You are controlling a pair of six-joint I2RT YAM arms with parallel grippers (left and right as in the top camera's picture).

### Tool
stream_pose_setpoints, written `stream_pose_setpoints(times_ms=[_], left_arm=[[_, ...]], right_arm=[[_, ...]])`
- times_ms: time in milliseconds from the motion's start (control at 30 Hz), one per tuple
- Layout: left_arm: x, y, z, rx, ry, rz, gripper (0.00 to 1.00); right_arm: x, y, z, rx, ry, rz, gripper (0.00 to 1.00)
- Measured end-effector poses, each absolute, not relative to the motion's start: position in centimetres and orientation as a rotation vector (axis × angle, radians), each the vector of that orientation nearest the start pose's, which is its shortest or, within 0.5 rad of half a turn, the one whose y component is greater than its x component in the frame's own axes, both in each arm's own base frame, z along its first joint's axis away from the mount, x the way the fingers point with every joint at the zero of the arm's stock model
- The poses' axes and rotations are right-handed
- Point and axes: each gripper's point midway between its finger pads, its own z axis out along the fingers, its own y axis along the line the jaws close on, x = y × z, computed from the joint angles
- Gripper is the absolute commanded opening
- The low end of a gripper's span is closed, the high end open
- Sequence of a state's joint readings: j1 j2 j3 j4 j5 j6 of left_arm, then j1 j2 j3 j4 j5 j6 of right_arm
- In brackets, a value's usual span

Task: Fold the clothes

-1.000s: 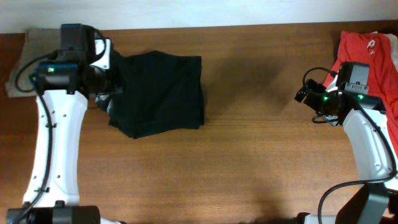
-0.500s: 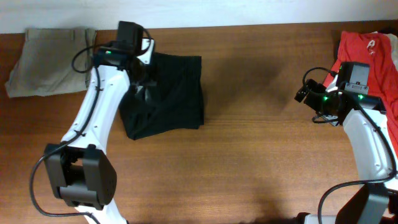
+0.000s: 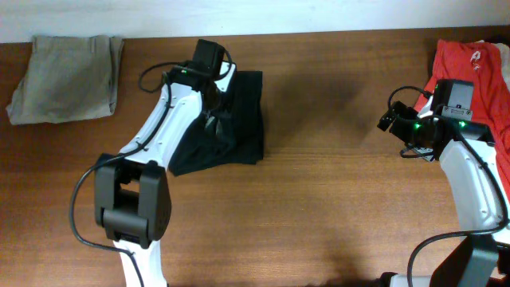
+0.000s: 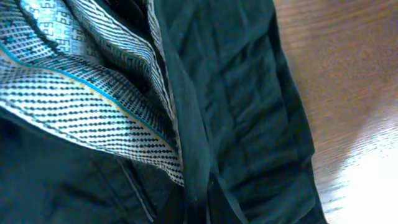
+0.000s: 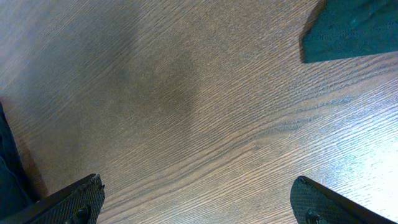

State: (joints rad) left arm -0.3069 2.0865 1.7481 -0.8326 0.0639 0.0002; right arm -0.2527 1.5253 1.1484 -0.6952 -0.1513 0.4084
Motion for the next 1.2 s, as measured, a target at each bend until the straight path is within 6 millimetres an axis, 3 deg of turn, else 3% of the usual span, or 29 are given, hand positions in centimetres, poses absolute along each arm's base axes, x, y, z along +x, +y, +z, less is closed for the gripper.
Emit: stream_pose_setpoints(times_ms=[300, 500, 567, 733, 767, 800, 867, 900, 933, 1067, 1200], left_arm=[[46.7, -19.5, 8.3, 0.521, 2.691, -0.249, 0.00], [46.6, -19.9, 8.3, 0.536, 2.687, -0.262, 0.01], [46.6, -20.1, 8.3, 0.540, 2.685, -0.262, 0.07], [45.7, -22.2, 8.3, 0.606, 2.672, -0.274, 0.07], [45.3, -22.9, 8.3, 0.627, 2.669, -0.279, 0.14], [45.0, -23.7, 8.3, 0.650, 2.663, -0.284, 0.28], [44.6, -25.1, 8.4, 0.684, 2.640, -0.300, 0.28], [44.5, -25.5, 8.5, 0.698, 2.632, -0.307, 0.41], [44.4, -25.8, 8.5, 0.705, 2.629, -0.309, 0.74], [44.0, -26.7, 8.6, 0.736, 2.617, -0.319, 0.73], [44.5, -26.7, 9.8, 0.729, 2.604, -0.319, 0.63]], right_arm=[[36.9, -6.9, 12.9, 0.811, 2.519, 0.252, 0.99], [36.9, -6.9, 12.9, 0.811, 2.518, 0.252, 0.99], [36.9, -6.9, 12.9, 0.811, 2.519, 0.252, 0.99], [36.9, -6.8, 12.9, 0.811, 2.519, 0.253, 0.99], [36.9, -6.9, 12.9, 0.811, 2.519, 0.252, 0.99], [36.9, -6.9, 12.9, 0.811, 2.518, 0.252, 0.99], [36.9, -6.8, 12.9, 0.811, 2.519, 0.253, 0.99], [36.9, -6.9, 12.9, 0.810, 2.519, 0.252, 0.99], [36.9, -6.9, 12.9, 0.811, 2.518, 0.253, 0.99], [36.9, -6.9, 12.9, 0.811, 2.519, 0.252, 0.99], [36.9, -6.9, 12.9, 0.811, 2.518, 0.252, 0.99]])
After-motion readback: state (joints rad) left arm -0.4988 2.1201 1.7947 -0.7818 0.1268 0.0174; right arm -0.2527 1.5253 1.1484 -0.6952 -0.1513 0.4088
